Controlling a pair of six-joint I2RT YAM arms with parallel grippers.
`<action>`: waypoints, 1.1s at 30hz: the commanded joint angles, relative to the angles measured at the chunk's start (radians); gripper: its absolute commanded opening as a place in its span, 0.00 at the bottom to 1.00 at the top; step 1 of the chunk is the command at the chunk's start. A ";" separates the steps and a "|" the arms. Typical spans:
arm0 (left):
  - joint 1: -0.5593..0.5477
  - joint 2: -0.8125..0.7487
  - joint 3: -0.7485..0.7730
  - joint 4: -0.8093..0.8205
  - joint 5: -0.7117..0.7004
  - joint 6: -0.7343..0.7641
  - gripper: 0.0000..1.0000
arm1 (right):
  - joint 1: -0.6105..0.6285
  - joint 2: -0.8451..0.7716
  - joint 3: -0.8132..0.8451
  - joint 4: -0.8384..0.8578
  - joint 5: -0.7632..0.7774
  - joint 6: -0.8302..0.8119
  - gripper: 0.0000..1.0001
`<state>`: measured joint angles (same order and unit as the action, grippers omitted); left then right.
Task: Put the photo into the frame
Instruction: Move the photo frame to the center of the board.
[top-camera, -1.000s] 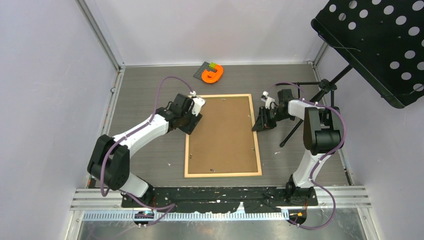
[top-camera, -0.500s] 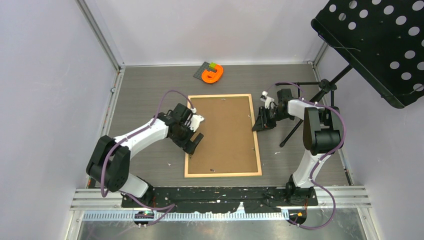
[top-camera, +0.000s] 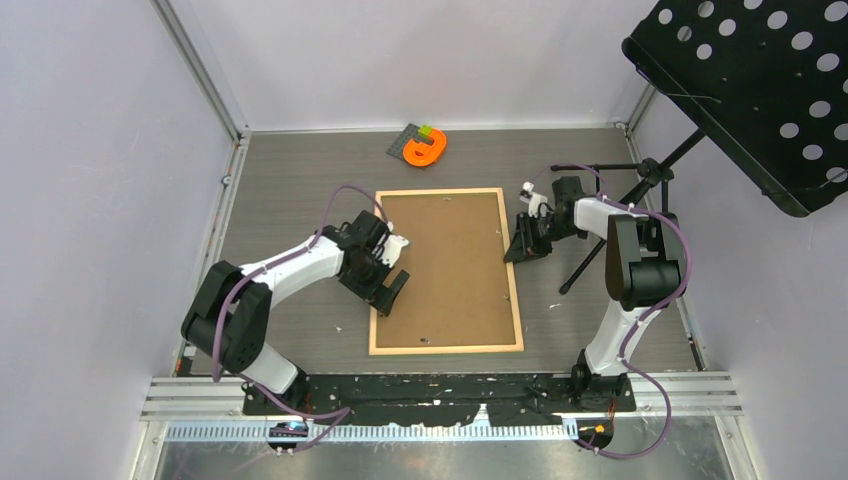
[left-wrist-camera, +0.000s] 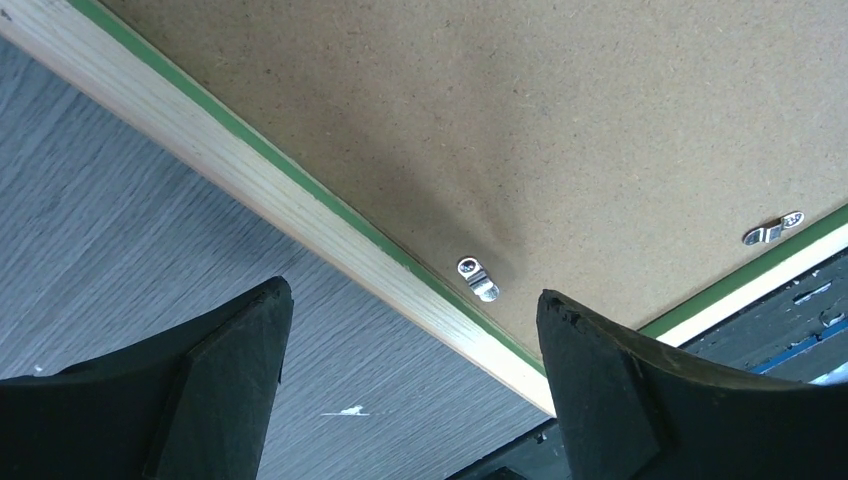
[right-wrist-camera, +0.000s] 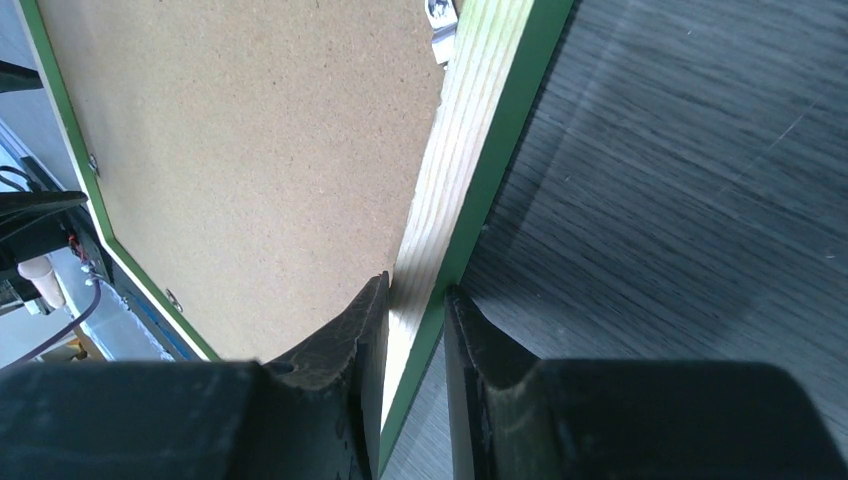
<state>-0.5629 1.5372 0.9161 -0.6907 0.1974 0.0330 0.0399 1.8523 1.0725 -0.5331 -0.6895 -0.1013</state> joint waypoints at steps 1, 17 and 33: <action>-0.005 0.017 0.019 0.000 0.026 -0.011 0.90 | 0.017 -0.001 0.037 0.049 0.065 -0.002 0.06; 0.013 0.017 0.047 -0.007 0.037 0.016 0.92 | 0.015 0.031 0.125 0.159 0.237 0.174 0.06; 0.014 0.141 0.170 -0.010 0.035 -0.069 0.85 | 0.014 0.020 0.090 0.164 0.176 0.175 0.06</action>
<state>-0.5541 1.6600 1.0496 -0.6922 0.2321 0.0090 0.0582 1.8812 1.1622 -0.4232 -0.5167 0.0669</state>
